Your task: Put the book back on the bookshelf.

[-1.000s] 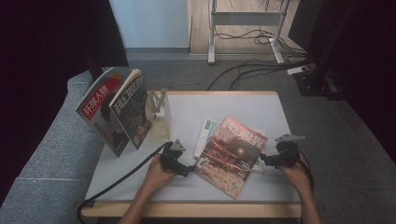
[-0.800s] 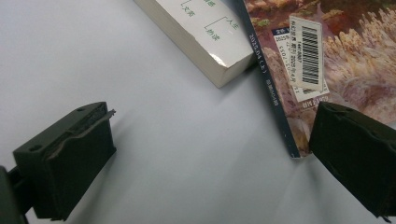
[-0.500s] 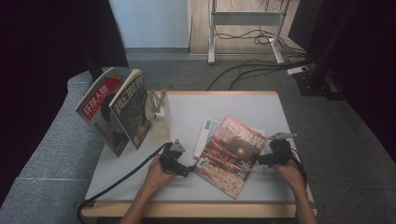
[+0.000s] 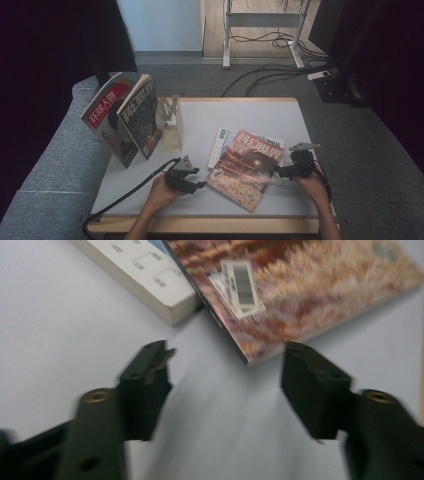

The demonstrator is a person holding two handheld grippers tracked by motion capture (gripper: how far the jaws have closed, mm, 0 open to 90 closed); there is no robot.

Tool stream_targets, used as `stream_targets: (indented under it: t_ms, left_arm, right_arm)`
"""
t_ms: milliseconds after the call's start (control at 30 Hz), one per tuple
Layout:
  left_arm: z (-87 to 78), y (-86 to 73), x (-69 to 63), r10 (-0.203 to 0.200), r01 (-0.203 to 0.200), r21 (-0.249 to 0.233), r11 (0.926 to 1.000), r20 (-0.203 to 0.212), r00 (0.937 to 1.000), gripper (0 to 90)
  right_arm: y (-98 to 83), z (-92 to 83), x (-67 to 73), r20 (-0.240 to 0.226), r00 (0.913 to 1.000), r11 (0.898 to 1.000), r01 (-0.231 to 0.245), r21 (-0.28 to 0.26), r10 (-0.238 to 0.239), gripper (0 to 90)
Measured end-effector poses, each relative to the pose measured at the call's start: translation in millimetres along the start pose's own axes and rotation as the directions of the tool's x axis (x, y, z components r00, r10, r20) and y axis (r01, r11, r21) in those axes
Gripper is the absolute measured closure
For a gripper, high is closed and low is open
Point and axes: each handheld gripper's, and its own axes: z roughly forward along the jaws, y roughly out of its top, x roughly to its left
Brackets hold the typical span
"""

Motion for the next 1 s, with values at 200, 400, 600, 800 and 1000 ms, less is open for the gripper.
stream_targets:
  t_ms: [200,400,600,800,1000]
  left_arm:
    - [6.8,2.0,1.3,0.011,-0.012,0.008,0.9999,0.054,0.9985,66.4]
    - [19.6,15.0,-0.8,0.015,-0.015,0.007,0.9999,0.047,0.9988,65.2]
    - [17.2,19.4,4.6,-0.04,0.042,-0.029,0.9987,0.039,0.9984,43.7]
    - [20.3,28.9,15.7,-0.15,0.149,-0.08,0.9855,-0.008,0.9886,17.8]
    - [36.4,29.1,17.8,-0.16,0.158,-0.039,0.9866,-0.045,0.9861,8.2]
  right_arm:
    - [1.6,0.2,1.7,0.002,1.0,1.0,0.009,0.0,-0.009,0.0]
    - [0.4,-1.0,-0.7,0.014,0.9998,1.0,0.012,0.006,-0.012,0.0]
    - [-3.3,-3.9,-5.5,0.027,0.9996,1.0,0.004,0.009,-0.004,0.0]
    - [-5.3,-4.9,-7.1,0.028,0.9996,1.0,-0.004,0.008,0.003,0.0]
    - [-6.2,-5.2,-7.4,0.026,0.9996,1.0,-0.004,0.008,0.004,0.0]
